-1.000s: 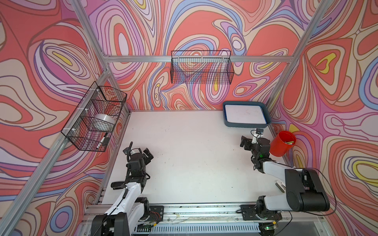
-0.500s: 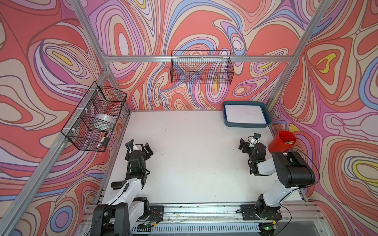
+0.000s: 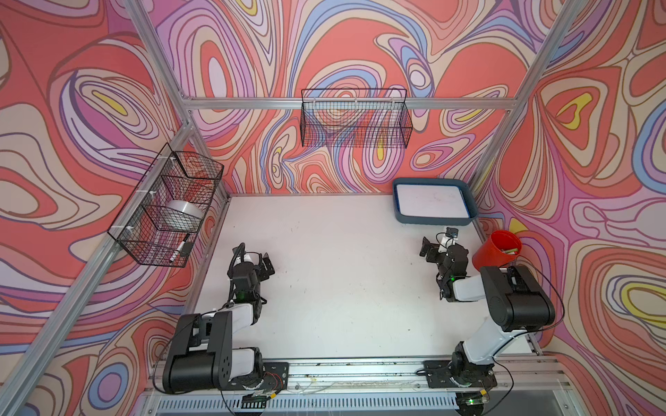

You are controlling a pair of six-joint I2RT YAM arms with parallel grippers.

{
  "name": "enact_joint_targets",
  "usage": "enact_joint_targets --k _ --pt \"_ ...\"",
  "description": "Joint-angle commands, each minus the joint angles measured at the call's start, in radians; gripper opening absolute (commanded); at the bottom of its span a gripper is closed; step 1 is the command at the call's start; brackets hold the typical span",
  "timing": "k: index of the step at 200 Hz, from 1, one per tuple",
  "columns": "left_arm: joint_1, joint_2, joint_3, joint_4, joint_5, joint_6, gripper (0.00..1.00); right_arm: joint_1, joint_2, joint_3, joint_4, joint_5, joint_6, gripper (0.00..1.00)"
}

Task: Put the whiteboard into the storage box
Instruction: Reset both arms

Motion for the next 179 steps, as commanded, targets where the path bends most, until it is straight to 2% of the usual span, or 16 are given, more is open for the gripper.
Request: enact_joint_targets --k 1,18,39,56,67,74,88,102,117,131,145,179 --pt "0.000 0.013 0.007 0.102 0.044 0.056 1.00 0.006 0.004 0.002 -0.007 0.001 -0.010 0.99" --pt "-0.002 0.042 0.006 0.146 0.054 0.067 1.00 0.005 0.004 0.002 -0.006 0.002 -0.010 0.99" --pt "-0.005 0.073 0.002 0.166 0.159 0.107 1.00 0.007 0.004 0.009 -0.020 -0.018 -0.019 0.98" --pt "-0.005 0.198 -0.013 0.367 0.288 0.150 1.00 0.008 0.006 0.020 -0.041 -0.076 -0.042 0.99" --pt "-0.005 0.132 -0.007 0.259 0.344 0.185 1.00 0.009 0.007 0.021 -0.041 -0.079 -0.042 0.98" --pt "-0.009 0.124 0.007 0.212 0.347 0.193 1.00 0.007 0.007 0.021 -0.042 -0.079 -0.042 0.98" --pt "-0.009 0.179 0.035 0.254 0.361 0.187 1.00 0.009 0.007 0.021 -0.042 -0.077 -0.041 0.99" --pt "-0.010 0.137 0.077 0.095 0.364 0.202 1.00 0.009 0.006 0.021 -0.043 -0.078 -0.042 0.99" --pt "-0.011 0.174 0.092 0.128 0.365 0.193 1.00 0.007 0.007 0.023 -0.043 -0.079 -0.041 0.99" --pt "-0.012 0.148 0.118 0.030 0.354 0.198 1.00 0.007 0.007 0.023 -0.043 -0.079 -0.042 0.99" --pt "-0.012 0.170 0.101 0.104 0.353 0.190 1.00 0.008 0.007 0.022 -0.043 -0.079 -0.042 0.99" --pt "-0.012 0.160 0.106 0.079 0.350 0.193 1.00 0.008 0.007 0.022 -0.043 -0.079 -0.042 0.99"
